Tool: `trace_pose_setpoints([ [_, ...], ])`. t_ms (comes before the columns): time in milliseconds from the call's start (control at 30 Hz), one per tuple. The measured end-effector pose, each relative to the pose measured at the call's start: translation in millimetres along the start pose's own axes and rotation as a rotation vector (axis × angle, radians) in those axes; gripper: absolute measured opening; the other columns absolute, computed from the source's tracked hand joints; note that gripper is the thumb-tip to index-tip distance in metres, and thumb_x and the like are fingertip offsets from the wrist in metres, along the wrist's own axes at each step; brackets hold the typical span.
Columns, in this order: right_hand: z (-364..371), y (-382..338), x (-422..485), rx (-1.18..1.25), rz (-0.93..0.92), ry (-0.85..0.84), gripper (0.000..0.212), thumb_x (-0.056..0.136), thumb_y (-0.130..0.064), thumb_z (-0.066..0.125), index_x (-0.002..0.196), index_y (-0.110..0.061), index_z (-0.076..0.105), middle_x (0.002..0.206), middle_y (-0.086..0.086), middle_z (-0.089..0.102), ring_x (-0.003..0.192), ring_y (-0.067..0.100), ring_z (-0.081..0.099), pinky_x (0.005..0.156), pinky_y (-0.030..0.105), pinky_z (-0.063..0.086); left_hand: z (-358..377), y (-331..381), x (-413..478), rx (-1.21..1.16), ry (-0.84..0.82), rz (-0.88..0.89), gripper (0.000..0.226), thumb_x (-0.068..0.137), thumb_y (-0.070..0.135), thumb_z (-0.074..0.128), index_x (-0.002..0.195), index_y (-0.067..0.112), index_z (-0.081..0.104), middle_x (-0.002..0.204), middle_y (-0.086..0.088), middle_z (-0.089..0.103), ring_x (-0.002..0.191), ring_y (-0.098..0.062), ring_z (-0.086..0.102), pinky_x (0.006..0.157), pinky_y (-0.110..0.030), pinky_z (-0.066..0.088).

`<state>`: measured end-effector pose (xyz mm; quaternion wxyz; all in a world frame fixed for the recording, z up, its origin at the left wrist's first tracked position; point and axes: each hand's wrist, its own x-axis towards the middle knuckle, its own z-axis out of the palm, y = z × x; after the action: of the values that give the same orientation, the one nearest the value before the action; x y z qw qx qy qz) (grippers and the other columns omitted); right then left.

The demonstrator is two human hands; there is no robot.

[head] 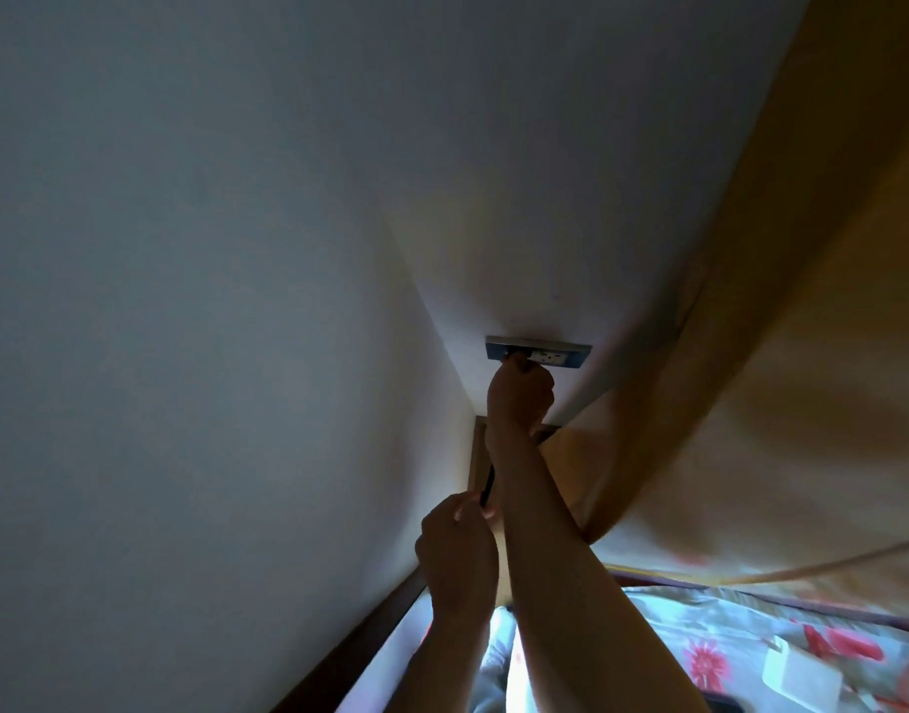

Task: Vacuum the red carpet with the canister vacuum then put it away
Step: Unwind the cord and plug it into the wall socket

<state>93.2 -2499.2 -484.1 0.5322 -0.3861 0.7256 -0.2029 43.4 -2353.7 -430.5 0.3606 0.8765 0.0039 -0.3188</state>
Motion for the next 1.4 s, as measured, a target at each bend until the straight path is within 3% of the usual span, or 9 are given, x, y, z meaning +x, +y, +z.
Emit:
trace_pose_setpoints([
  [133,-13,-1,-19,-0.154,-0.123,-0.03,0.042,0.106,-0.027,0.035,0.121,0.003,0.06,0.116,0.017,0.066,0.105,0.028,0.062,0.077,0.028,0.045,-5,4,-11,0.168,-0.081,0.098,0.029,0.101,0.009,0.046,0.107,0.005,0.074,0.106,-0.013,0.074,0.103,-0.03,0.068,0.092,-0.034,0.048],
  [233,-31,9,-49,-0.327,-0.224,-0.165,0.047,0.102,-0.017,0.04,0.147,-0.004,0.037,0.142,0.015,0.049,0.13,0.028,0.047,0.107,0.039,0.039,-11,3,-23,0.359,-0.139,0.256,0.027,0.102,0.012,0.048,0.11,-0.001,0.071,0.109,-0.017,0.074,0.104,-0.034,0.067,0.078,-0.027,0.041],
  [367,-64,40,-85,-0.559,-0.347,-0.327,0.042,0.093,-0.015,0.043,0.134,-0.008,0.047,0.129,0.014,0.051,0.118,0.031,0.053,0.097,0.045,0.047,-22,-11,-42,0.535,-0.236,0.333,0.022,0.098,0.013,0.053,0.11,-0.001,0.064,0.111,-0.018,0.068,0.105,-0.033,0.065,0.079,-0.028,0.044],
  [500,-103,50,-125,-0.851,-0.541,-0.35,0.029,0.093,-0.012,0.043,0.11,-0.003,0.065,0.116,0.016,0.063,0.108,0.031,0.062,0.087,0.035,0.053,-41,-28,-69,0.668,-0.463,0.396,0.03,0.098,0.016,0.052,0.126,0.008,0.06,0.12,-0.011,0.067,0.112,-0.03,0.065,0.082,-0.027,0.049],
  [667,-154,74,-196,-1.072,-0.627,-0.405,0.029,0.092,-0.013,0.048,0.113,-0.001,0.064,0.116,0.021,0.066,0.107,0.037,0.063,0.083,0.037,0.05,-99,-61,-103,1.083,-0.674,0.643,0.03,0.098,0.023,0.046,0.12,0.016,0.066,0.124,-0.012,0.068,0.114,-0.032,0.063,0.092,-0.037,0.052],
  [833,-178,118,-297,-1.291,-0.736,-0.516,0.027,0.092,-0.005,0.046,0.113,0.002,0.062,0.116,0.022,0.064,0.105,0.038,0.063,0.074,0.034,0.044,-198,-121,-127,1.237,-0.637,0.773,0.037,0.098,0.026,0.043,0.129,0.015,0.061,0.129,-0.011,0.065,0.117,-0.03,0.063,0.094,-0.038,0.053],
  [967,-169,155,-384,-1.38,-0.777,-0.606,0.024,0.093,-0.01,0.047,0.108,0.0,0.064,0.114,0.021,0.065,0.101,0.037,0.064,0.071,0.033,0.044,-301,-175,-144,1.125,-0.495,0.75,0.033,0.095,0.022,0.045,0.119,0.013,0.067,0.114,-0.011,0.072,0.103,-0.03,0.069,0.086,-0.039,0.057],
  [1133,-122,202,-484,-1.465,-0.9,-0.728,0.03,0.092,-0.019,0.044,0.108,-0.003,0.064,0.117,0.023,0.064,0.107,0.039,0.061,0.085,0.039,0.049,-438,-256,-167,0.919,-0.384,0.666,0.023,0.092,0.017,0.051,0.102,0.011,0.071,0.103,-0.014,0.073,0.095,-0.034,0.067,0.078,-0.036,0.05],
  [1400,-24,263,-624,-1.653,-1.236,-0.989,0.034,0.093,-0.031,0.044,0.11,-0.01,0.065,0.116,0.016,0.066,0.109,0.032,0.061,0.089,0.037,0.049,-604,-402,-205,0.805,-0.249,0.243,0.027,0.094,0.019,0.049,0.094,-0.003,0.065,0.103,-0.025,0.068,0.094,-0.038,0.064,0.069,-0.032,0.041],
])
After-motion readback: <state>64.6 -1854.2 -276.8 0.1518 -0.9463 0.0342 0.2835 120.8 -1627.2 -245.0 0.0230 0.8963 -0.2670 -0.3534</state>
